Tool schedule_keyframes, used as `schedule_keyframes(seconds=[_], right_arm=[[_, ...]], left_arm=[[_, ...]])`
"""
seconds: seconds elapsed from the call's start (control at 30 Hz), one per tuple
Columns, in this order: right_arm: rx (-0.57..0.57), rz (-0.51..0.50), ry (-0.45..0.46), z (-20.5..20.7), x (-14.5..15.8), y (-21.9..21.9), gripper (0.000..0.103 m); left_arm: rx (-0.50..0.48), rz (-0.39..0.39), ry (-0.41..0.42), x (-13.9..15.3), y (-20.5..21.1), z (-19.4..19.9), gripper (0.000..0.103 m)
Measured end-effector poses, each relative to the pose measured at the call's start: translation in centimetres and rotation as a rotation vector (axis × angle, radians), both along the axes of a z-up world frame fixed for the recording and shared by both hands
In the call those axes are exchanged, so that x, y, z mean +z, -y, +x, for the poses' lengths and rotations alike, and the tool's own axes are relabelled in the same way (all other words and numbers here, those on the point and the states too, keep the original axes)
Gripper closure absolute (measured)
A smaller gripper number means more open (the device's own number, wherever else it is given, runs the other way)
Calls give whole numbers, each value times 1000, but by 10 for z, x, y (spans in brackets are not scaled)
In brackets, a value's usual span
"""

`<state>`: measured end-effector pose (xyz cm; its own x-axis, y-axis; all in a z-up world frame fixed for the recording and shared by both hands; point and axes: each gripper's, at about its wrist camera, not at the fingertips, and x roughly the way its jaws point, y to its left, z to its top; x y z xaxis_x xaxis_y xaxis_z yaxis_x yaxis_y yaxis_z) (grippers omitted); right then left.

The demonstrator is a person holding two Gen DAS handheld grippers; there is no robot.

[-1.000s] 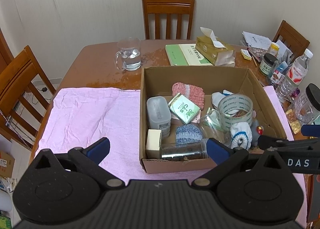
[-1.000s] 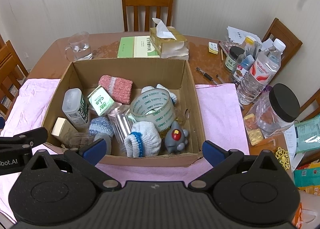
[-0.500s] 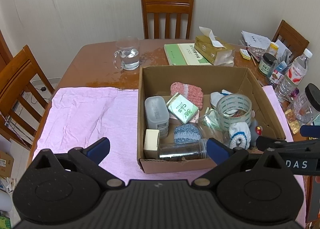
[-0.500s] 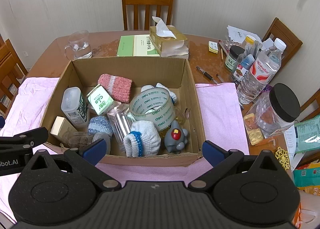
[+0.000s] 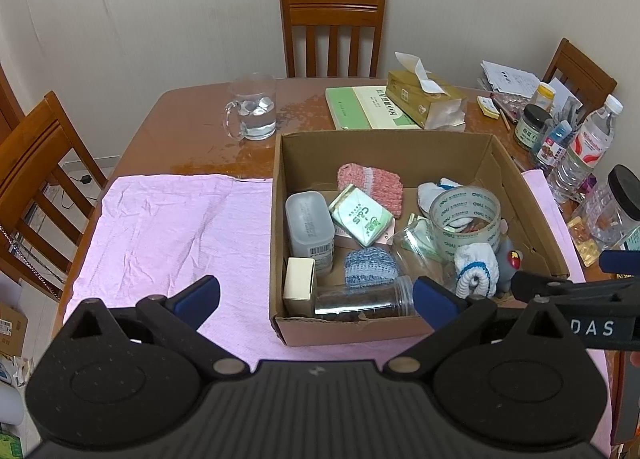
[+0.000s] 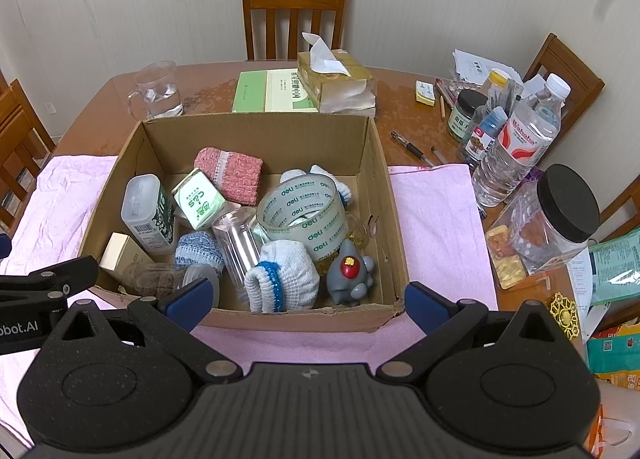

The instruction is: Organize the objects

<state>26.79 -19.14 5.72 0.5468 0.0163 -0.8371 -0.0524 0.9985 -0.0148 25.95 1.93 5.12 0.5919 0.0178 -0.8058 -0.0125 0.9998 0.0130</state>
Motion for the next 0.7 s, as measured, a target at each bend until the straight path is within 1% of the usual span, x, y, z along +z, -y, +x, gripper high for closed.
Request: schedule_keyframes(seconds=[0.7], right_arm=[[-2, 2, 5, -2, 1, 1, 0]], left_arm=[[-1, -1, 1, 1, 0, -2, 1]])
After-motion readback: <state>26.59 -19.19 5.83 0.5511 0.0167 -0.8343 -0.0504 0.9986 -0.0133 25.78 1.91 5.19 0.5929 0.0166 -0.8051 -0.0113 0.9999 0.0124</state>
